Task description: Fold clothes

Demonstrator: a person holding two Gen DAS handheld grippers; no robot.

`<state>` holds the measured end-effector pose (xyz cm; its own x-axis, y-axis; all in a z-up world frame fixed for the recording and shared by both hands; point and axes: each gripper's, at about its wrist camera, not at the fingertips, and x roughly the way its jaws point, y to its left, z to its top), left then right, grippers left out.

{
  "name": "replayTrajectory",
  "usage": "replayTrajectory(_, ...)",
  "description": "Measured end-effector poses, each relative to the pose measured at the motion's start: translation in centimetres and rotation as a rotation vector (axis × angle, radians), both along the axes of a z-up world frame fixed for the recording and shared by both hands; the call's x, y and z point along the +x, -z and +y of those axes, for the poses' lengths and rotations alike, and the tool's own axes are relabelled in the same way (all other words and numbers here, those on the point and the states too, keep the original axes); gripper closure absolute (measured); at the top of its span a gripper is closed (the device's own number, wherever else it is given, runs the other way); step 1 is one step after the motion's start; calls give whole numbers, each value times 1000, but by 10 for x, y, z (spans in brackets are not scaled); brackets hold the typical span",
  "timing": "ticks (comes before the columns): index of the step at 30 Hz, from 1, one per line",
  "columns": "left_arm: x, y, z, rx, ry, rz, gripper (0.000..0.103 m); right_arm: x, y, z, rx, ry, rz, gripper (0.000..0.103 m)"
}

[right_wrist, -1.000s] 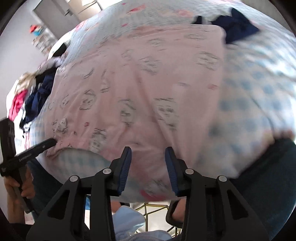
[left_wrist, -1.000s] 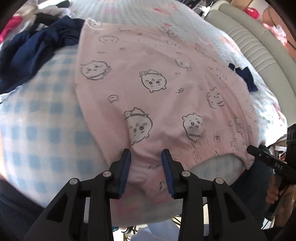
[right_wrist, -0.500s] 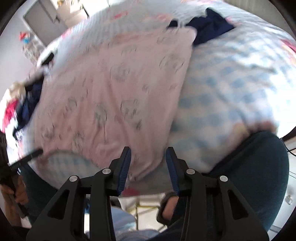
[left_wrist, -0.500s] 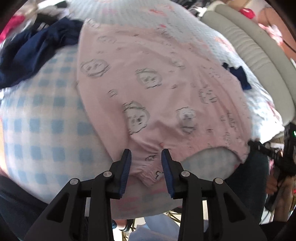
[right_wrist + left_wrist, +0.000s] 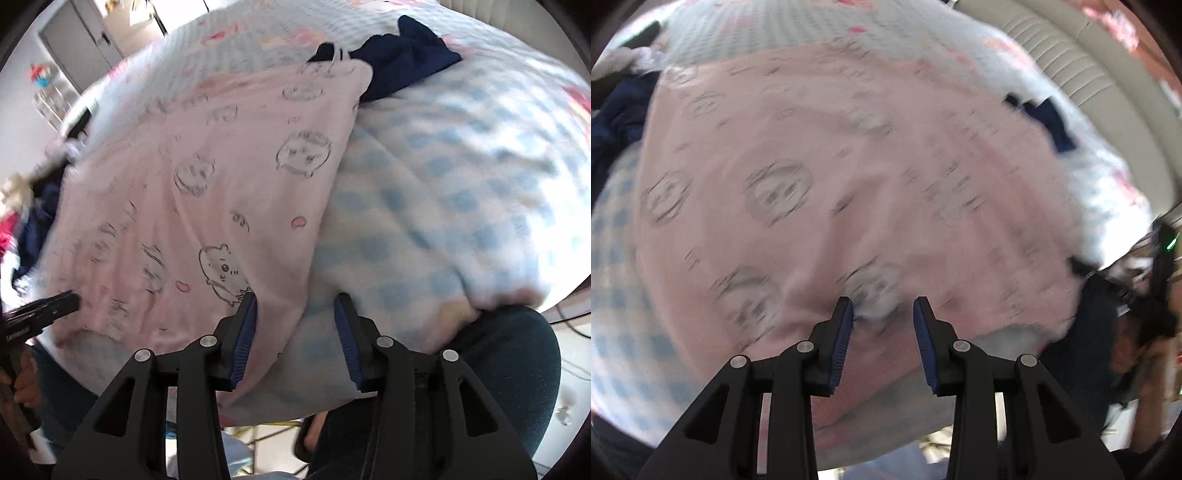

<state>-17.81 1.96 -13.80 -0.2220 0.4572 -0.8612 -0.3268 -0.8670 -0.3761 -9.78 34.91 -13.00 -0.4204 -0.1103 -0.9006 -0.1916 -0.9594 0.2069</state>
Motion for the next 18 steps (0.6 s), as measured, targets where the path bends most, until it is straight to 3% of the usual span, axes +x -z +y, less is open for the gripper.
replayTrajectory(3,-16,-24,39,44,47,81,64,-4,-4,3,-63,-35,29,51)
replayTrajectory(6,-24,-18,78,48,101,95,64,-17,2,-11,-57,-79,27,50)
replayTrajectory(8,-23,-2,100,-17,147,78,64,-23,11,-12,-44,-62,0,49)
replayTrajectory(11,-9,23,119,-174,212,84,64,-19,14,-6,3,-47,-14,54)
replayTrajectory(12,-4,25,116,-181,213,87,64,-16,14,-3,15,-41,-15,60)
replayTrajectory(18,17,22,75,-52,134,54,64,3,-2,28,-28,59,7,59)
